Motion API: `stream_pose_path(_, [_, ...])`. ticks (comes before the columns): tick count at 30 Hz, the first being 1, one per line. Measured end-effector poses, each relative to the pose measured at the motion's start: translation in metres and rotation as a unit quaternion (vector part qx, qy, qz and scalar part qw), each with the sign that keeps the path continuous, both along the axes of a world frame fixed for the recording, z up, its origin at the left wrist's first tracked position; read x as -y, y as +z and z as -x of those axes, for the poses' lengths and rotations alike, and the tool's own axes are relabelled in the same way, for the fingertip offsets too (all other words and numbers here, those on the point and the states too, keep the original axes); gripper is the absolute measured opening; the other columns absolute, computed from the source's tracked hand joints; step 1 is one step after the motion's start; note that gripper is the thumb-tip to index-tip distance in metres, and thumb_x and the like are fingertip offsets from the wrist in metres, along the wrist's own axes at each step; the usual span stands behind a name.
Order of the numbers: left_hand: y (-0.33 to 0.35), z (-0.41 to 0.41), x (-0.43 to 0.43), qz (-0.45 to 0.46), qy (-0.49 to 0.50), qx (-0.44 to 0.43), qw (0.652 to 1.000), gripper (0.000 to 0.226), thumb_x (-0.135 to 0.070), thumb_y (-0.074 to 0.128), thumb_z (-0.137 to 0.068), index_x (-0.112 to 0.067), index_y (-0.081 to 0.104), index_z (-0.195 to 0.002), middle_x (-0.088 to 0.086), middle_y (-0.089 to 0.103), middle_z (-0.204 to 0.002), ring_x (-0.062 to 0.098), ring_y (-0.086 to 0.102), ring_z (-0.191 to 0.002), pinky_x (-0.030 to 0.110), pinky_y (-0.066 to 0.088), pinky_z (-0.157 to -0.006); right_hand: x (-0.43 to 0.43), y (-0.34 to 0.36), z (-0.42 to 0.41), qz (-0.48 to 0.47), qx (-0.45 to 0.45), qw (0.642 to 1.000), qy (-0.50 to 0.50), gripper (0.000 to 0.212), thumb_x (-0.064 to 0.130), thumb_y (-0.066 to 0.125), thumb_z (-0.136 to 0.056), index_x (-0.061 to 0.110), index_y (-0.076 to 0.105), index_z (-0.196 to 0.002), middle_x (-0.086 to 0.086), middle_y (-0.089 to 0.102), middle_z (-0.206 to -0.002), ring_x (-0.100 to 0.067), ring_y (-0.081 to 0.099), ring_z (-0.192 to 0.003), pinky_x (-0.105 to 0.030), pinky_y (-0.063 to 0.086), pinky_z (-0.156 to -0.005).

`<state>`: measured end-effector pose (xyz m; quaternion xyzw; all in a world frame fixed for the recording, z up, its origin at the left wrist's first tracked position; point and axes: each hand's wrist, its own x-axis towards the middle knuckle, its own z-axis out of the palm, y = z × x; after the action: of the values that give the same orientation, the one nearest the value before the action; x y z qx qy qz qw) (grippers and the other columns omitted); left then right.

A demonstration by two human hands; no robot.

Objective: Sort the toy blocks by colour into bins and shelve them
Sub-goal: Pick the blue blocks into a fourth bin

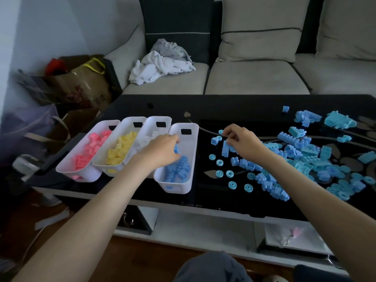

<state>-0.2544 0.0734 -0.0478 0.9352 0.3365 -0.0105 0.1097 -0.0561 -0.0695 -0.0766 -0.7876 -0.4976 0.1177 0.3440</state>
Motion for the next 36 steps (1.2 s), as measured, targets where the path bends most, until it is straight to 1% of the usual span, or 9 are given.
stream_pose_path(3, [0.000,-0.001,0.003,-0.026,-0.019,-0.009,0.999,0.045,-0.036,0.054,-0.092,-0.024,0.046,-0.135,-0.001,0.046,-0.141,0.024,0.041,-0.126,0.039,0.038,-0.101,0.000,0.013,0.013,-0.061,-0.079,0.995,-0.018,0.018,0.007,0.052,-0.092,0.016,0.057,-0.107,0.002,0.058,-0.082,-0.012,0.054,-0.073,-0.018,0.045,-0.063])
stream_pose_path(5, [0.002,-0.004,0.008,-0.036,-0.032,0.017,0.999,0.046,-0.044,0.053,-0.092,-0.026,0.047,-0.134,-0.002,0.048,-0.139,0.023,0.042,-0.125,0.039,0.037,-0.100,-0.003,0.023,0.023,-0.112,-0.158,0.981,-0.013,0.018,0.006,0.054,-0.092,0.017,0.057,-0.106,0.003,0.059,-0.078,-0.009,0.056,-0.072,-0.018,0.047,-0.068])
stream_pose_path(11, [0.016,-0.014,0.038,0.196,-0.002,0.225,0.954,0.018,-0.042,0.060,-0.089,-0.024,0.057,-0.092,-0.004,0.066,-0.095,0.010,0.061,-0.087,0.024,0.046,-0.076,-0.023,0.039,0.059,-0.184,-0.342,0.920,0.046,0.020,-0.002,0.052,-0.092,0.006,0.054,-0.110,-0.005,0.060,-0.078,-0.010,0.063,-0.070,-0.015,0.052,-0.062])
stream_pose_path(13, [0.015,-0.012,0.037,0.203,0.028,0.243,0.948,0.016,-0.033,0.059,-0.090,-0.018,0.058,-0.087,-0.001,0.064,-0.084,0.010,0.059,-0.077,0.021,0.044,-0.066,-0.028,0.036,0.058,-0.166,-0.319,0.932,0.053,0.022,0.000,0.052,-0.091,0.008,0.053,-0.112,-0.006,0.062,-0.081,-0.013,0.064,-0.075,-0.018,0.053,-0.065])
stream_pose_path(16, [0.010,-0.005,0.023,0.126,0.092,0.189,0.969,0.021,-0.030,0.056,-0.089,-0.009,0.058,-0.089,0.003,0.061,-0.084,0.013,0.054,-0.072,0.022,0.037,-0.057,-0.025,0.016,0.034,-0.025,-0.098,0.995,-0.003,0.031,0.007,0.049,-0.092,0.014,0.050,-0.122,-0.004,0.062,-0.090,-0.017,0.059,-0.079,-0.023,0.048,-0.066])
stream_pose_path(21, [-0.001,0.001,0.015,0.059,0.087,0.068,0.992,0.034,-0.042,0.053,-0.091,-0.008,0.056,-0.092,0.005,0.058,-0.087,0.018,0.055,-0.077,0.026,0.037,-0.058,-0.015,-0.022,0.007,0.223,0.094,0.969,-0.055,0.043,0.026,0.054,-0.091,0.020,0.043,-0.132,-0.009,0.044,-0.131,-0.030,0.047,-0.116,-0.045,0.038,-0.099])
stream_pose_path(27, [-0.003,-0.002,0.009,0.068,0.083,0.077,0.991,0.043,-0.042,0.054,-0.093,-0.014,0.049,-0.126,0.005,0.060,-0.117,0.021,0.057,-0.103,0.032,0.046,-0.086,-0.018,-0.023,0.011,0.169,0.115,0.977,-0.066,0.030,0.006,0.048,-0.086,0.013,0.043,-0.115,-0.007,0.051,-0.113,-0.030,0.050,-0.106,-0.044,0.032,-0.094])
stream_pose_path(32, [0.002,0.001,-0.001,0.074,0.109,0.153,0.979,0.038,-0.027,0.048,-0.097,-0.017,0.046,-0.133,0.007,0.059,-0.124,0.017,0.056,-0.097,0.025,0.041,-0.075,-0.023,-0.002,0.022,0.033,0.075,0.991,-0.110,0.034,0.008,0.049,-0.086,0.009,0.042,-0.119,-0.007,0.052,-0.109,-0.027,0.054,-0.096,-0.040,0.040,-0.085])
stream_pose_path(36, [0.007,-0.007,0.001,0.056,0.146,0.237,0.959,0.036,-0.022,0.043,-0.098,-0.016,0.046,-0.134,0.006,0.063,-0.113,0.013,0.055,-0.083,0.023,0.041,-0.061,-0.034,0.020,0.056,-0.067,0.012,0.998,-0.006,0.039,0.009,0.056,-0.086,0.010,0.043,-0.123,-0.003,0.055,-0.098,-0.020,0.056,-0.087,-0.031,0.047,-0.073])
